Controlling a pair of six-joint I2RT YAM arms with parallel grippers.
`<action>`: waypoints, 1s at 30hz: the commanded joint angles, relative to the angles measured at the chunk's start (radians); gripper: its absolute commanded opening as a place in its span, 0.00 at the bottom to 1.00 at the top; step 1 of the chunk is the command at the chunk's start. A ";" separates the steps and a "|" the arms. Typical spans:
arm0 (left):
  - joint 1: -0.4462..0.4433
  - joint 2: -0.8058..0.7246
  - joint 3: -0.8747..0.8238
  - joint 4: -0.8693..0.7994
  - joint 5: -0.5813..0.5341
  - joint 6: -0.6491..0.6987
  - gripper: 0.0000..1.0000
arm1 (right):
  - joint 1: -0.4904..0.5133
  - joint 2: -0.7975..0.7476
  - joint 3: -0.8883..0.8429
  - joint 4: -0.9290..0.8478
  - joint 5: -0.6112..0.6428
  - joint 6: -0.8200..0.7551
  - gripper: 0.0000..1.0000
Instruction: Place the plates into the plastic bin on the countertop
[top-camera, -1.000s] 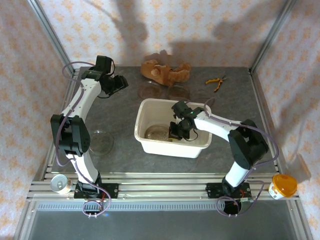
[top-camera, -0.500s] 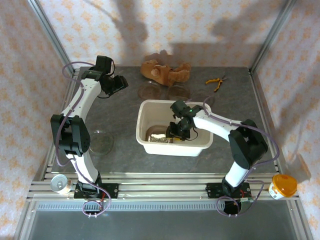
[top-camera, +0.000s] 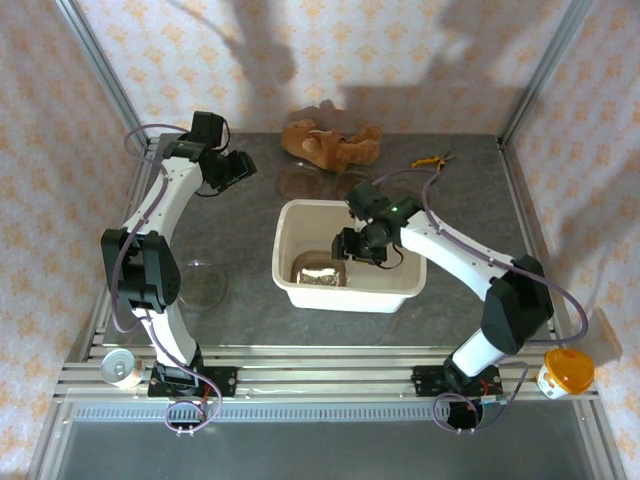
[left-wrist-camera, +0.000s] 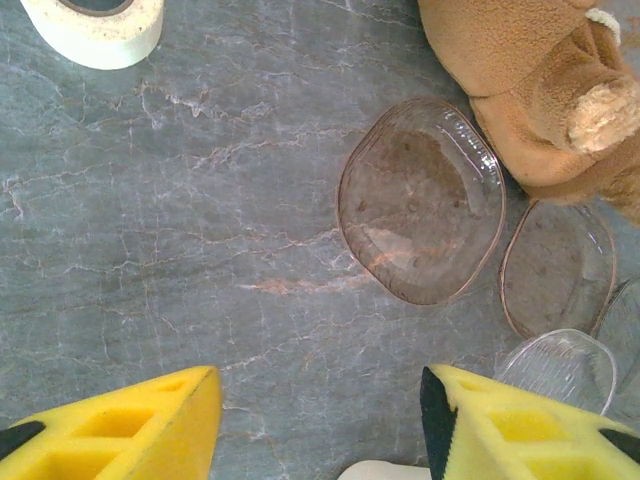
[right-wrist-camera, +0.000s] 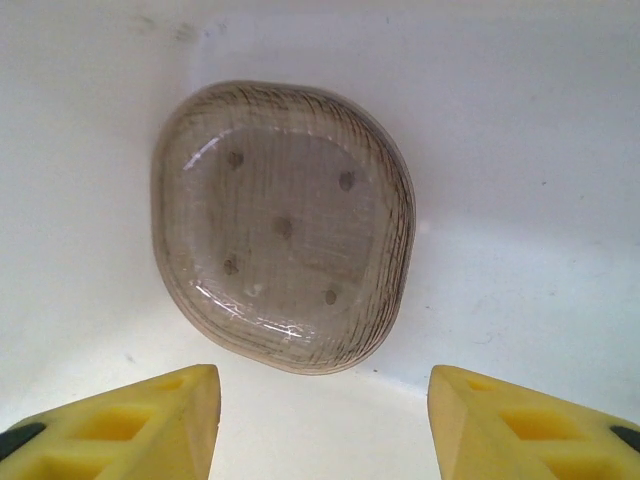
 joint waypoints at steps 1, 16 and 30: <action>0.008 -0.037 -0.037 -0.003 -0.040 -0.025 0.56 | 0.005 -0.047 0.057 -0.102 0.091 -0.051 0.58; 0.060 -0.212 -0.274 -0.222 -0.273 -0.196 0.59 | -0.080 -0.055 0.282 -0.132 0.146 -0.262 0.62; 0.128 -0.205 -0.486 -0.212 -0.284 -0.298 0.61 | -0.121 0.008 0.316 -0.093 0.060 -0.359 0.62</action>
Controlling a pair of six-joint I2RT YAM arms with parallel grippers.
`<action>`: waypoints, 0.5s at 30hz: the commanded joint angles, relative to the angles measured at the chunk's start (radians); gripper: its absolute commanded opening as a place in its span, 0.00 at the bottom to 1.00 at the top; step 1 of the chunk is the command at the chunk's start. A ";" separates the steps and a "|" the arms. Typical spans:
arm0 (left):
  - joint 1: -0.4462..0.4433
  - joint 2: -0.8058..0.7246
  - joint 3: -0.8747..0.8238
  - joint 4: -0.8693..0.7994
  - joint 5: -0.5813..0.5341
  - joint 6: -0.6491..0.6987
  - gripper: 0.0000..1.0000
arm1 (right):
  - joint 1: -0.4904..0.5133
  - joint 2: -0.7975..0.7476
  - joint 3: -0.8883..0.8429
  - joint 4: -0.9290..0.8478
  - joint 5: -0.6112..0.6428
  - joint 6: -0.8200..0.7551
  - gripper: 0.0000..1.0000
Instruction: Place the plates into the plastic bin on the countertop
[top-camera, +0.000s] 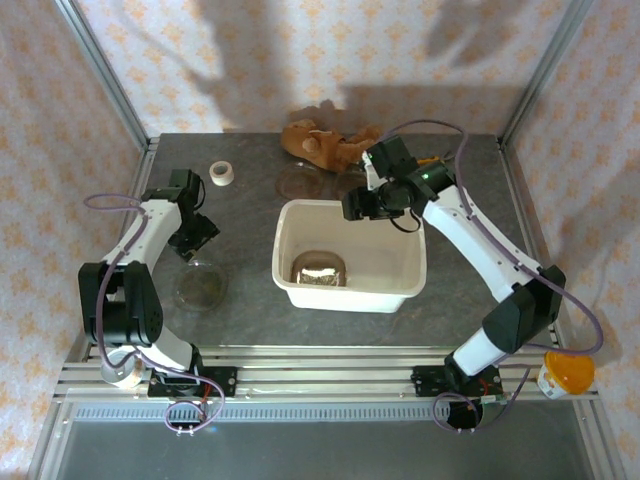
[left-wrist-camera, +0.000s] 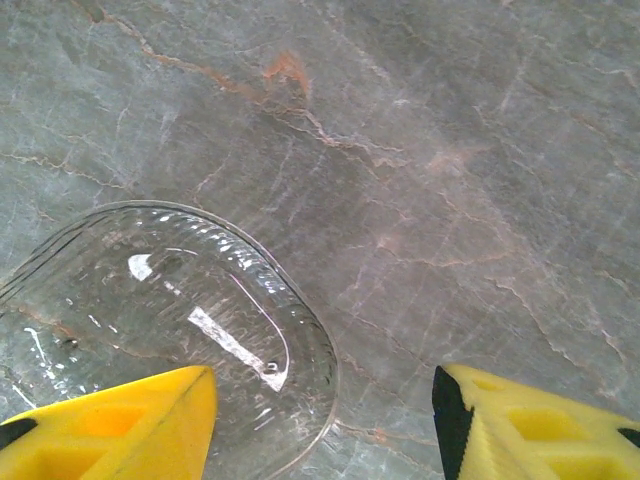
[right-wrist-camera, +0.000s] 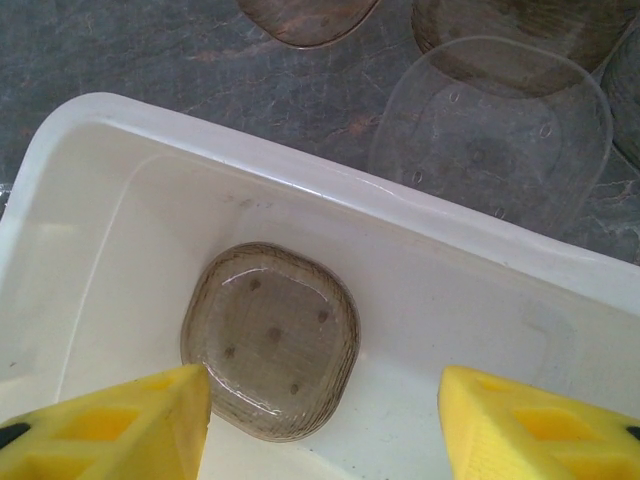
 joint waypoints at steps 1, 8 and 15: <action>0.001 0.061 0.008 -0.029 -0.039 -0.032 0.61 | -0.009 0.001 0.004 0.014 -0.010 -0.034 0.62; 0.000 0.169 0.019 0.028 0.020 -0.070 0.62 | -0.014 -0.034 -0.040 0.028 0.007 -0.026 0.62; 0.000 0.234 0.000 0.055 0.051 -0.065 0.61 | -0.017 -0.044 -0.058 0.022 0.016 -0.019 0.62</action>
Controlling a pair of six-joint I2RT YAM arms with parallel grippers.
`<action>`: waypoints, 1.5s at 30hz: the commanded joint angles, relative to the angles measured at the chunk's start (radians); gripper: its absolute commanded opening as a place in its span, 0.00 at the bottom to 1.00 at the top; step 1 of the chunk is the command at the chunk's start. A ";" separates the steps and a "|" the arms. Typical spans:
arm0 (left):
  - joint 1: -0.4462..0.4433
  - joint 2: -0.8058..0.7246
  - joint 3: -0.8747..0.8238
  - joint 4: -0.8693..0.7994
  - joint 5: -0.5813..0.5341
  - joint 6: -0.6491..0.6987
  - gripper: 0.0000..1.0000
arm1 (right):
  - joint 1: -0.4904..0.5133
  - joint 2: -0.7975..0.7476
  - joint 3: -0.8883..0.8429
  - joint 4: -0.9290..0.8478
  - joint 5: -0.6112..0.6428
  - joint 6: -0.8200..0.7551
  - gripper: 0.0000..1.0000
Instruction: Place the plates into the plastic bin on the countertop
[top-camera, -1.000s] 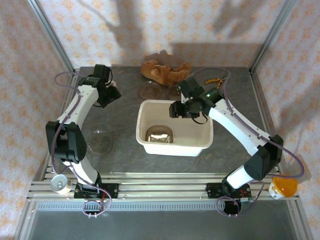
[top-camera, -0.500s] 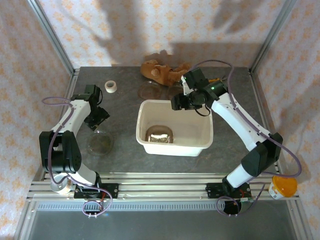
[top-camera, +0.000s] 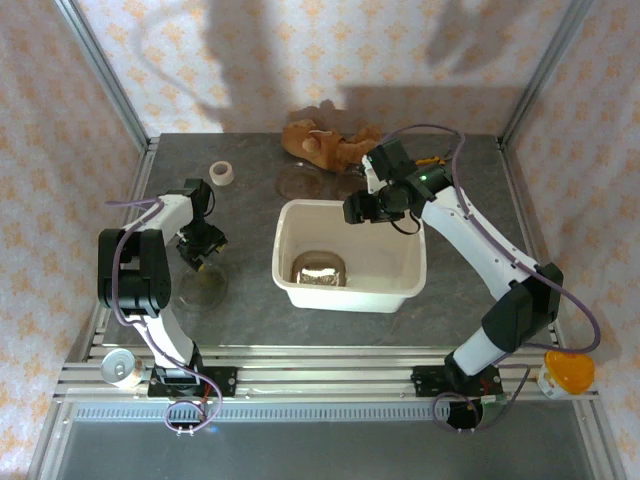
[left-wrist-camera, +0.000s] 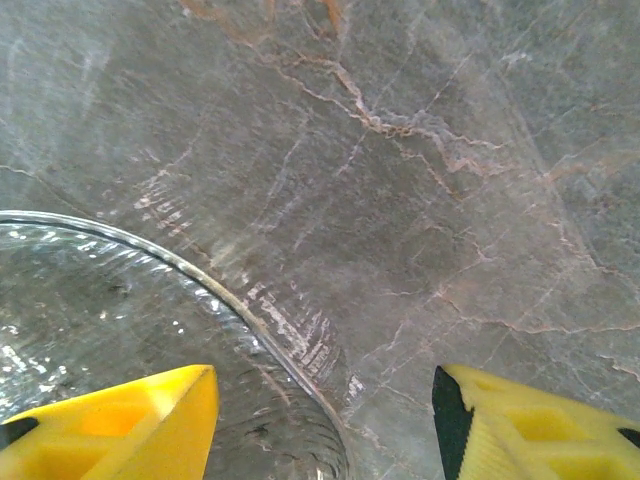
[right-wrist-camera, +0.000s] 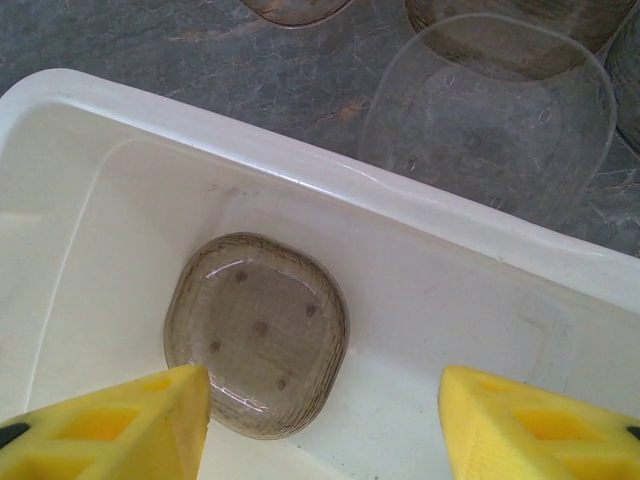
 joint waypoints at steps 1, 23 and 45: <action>0.001 0.033 -0.005 0.018 0.015 -0.012 0.60 | -0.007 -0.043 -0.019 0.005 0.021 -0.005 0.62; 0.000 0.034 -0.057 0.045 0.069 0.023 0.42 | -0.007 -0.003 -0.007 -0.003 -0.010 0.004 0.62; -0.001 -0.105 0.007 0.086 0.133 -0.039 0.02 | -0.006 -0.003 -0.007 0.005 -0.013 0.002 0.62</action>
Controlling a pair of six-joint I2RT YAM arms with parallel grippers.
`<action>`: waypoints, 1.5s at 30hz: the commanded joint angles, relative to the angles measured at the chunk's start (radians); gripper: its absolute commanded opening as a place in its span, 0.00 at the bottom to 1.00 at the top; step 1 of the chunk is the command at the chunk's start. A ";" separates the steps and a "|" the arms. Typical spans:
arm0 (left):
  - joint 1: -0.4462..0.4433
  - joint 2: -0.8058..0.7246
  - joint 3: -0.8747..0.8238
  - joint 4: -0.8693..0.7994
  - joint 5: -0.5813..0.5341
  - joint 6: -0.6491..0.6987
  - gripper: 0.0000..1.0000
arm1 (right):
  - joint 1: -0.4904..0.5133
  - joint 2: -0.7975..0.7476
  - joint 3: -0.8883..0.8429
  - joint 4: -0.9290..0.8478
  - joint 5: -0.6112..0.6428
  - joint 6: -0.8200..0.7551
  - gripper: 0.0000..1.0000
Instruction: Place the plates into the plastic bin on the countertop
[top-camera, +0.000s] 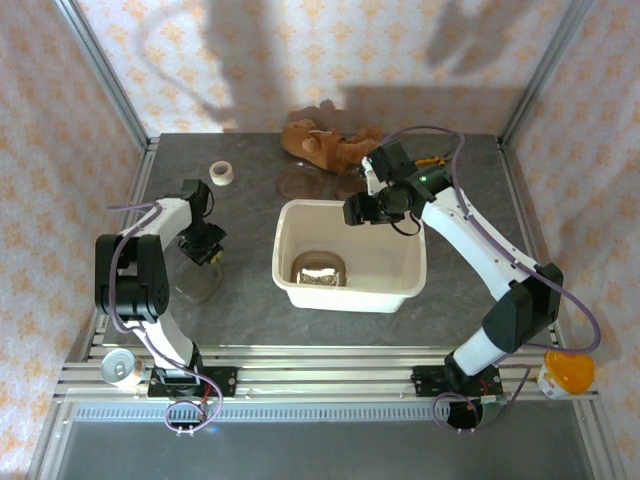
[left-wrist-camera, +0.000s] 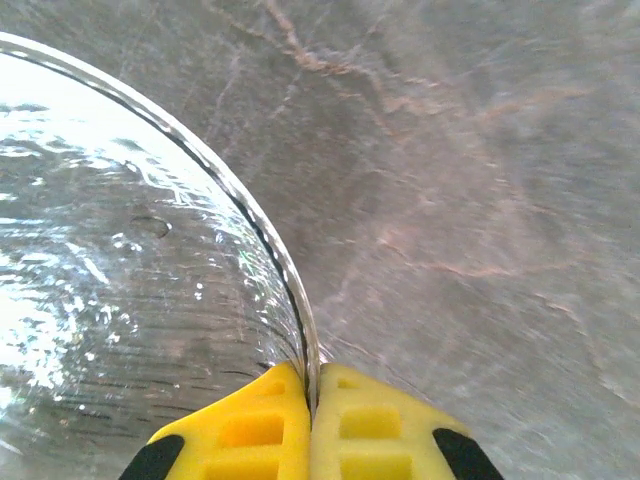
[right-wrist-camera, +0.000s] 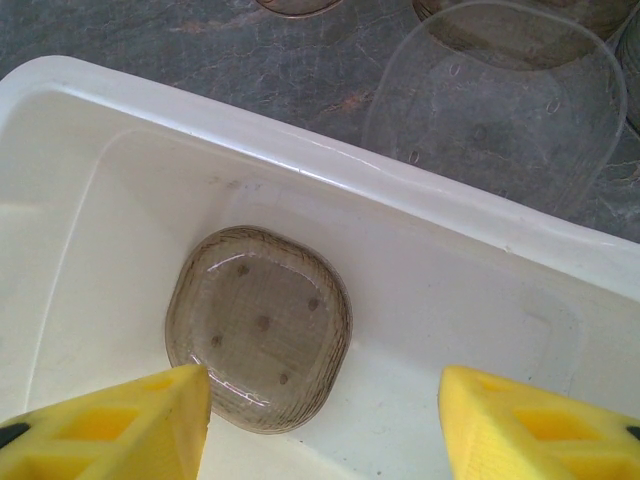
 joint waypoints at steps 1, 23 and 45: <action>-0.003 -0.048 0.053 0.038 0.033 -0.037 0.02 | -0.004 0.002 0.008 0.006 -0.002 0.001 0.62; -0.097 -0.177 0.492 0.070 -0.059 -0.176 0.00 | 0.000 0.002 0.086 0.302 0.050 -0.020 0.62; -0.267 -0.156 0.639 0.307 -0.056 -0.435 0.00 | 0.153 0.059 0.064 0.657 0.111 -0.189 0.62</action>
